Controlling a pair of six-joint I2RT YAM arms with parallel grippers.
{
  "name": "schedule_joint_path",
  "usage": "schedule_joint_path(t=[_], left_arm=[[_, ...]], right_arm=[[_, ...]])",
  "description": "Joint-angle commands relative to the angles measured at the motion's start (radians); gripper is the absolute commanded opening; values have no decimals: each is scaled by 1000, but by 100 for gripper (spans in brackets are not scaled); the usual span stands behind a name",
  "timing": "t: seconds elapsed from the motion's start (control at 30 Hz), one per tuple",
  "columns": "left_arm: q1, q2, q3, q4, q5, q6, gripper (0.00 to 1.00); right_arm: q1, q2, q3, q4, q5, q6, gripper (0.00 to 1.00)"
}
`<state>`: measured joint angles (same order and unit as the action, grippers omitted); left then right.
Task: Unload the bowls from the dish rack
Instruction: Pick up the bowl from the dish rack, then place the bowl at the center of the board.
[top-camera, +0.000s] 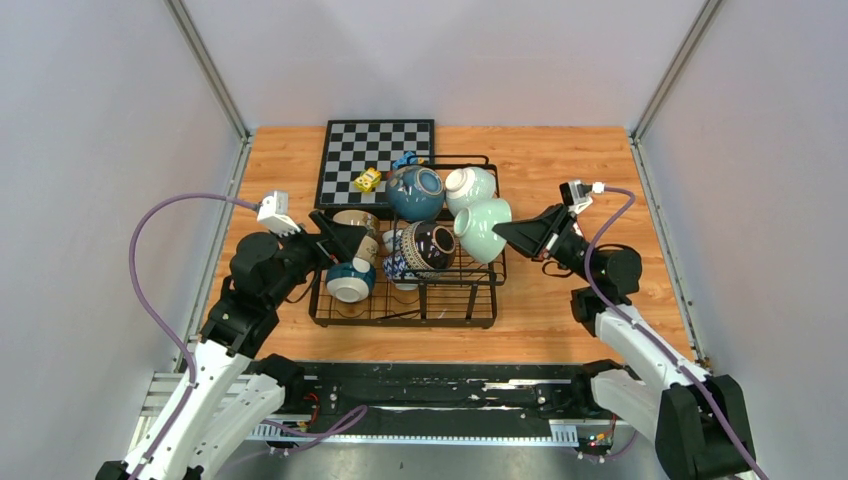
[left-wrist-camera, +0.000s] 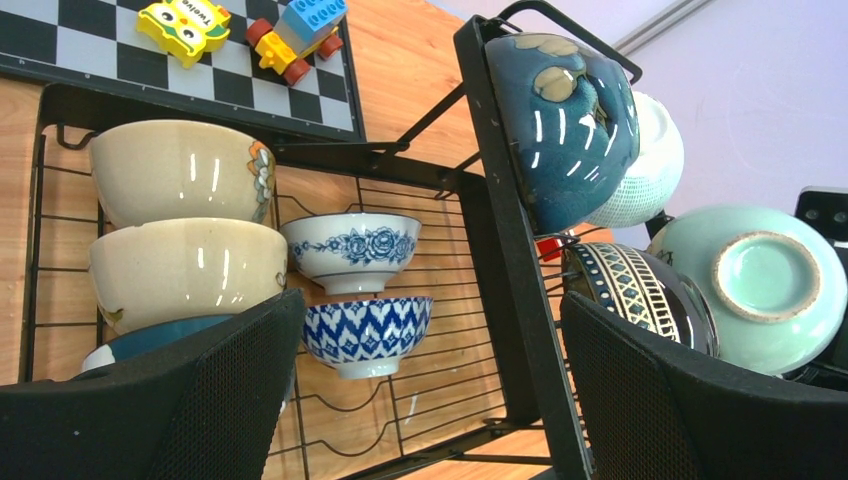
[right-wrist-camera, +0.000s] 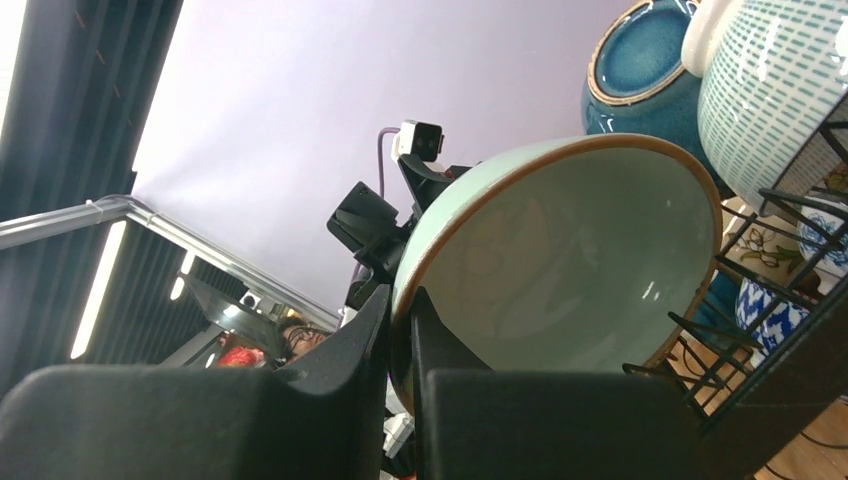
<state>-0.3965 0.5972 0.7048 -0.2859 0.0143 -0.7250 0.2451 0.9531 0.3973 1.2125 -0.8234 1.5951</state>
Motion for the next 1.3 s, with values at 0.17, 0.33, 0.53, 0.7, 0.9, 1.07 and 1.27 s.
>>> schedule_joint_path(t=[0.17,0.33,0.53,0.7,0.9,1.07,1.27], left_arm=[[-5,-21,-1,-18,-12,11,100],[-5,-31,3,-27,-32,12,100],[-5,-21,69,-135,-125,50,100],[-5,-25,155,-210,-213,62,100],[-5,-26,245,-210,-247,89,100],[-5,15,351,-175,-206,151,100],[-5,77,491,-241,-145,268,100]], right_arm=[[43,20,98,158,42,27,0],[58,32,115,166,49,26,0],[63,21,161,119,24,3,0],[65,-15,282,-45,-23,-89,0],[161,-66,461,-349,-55,-337,0],[398,-96,718,-1034,87,-887,0],[512,-47,906,-1391,194,-1154,0]])
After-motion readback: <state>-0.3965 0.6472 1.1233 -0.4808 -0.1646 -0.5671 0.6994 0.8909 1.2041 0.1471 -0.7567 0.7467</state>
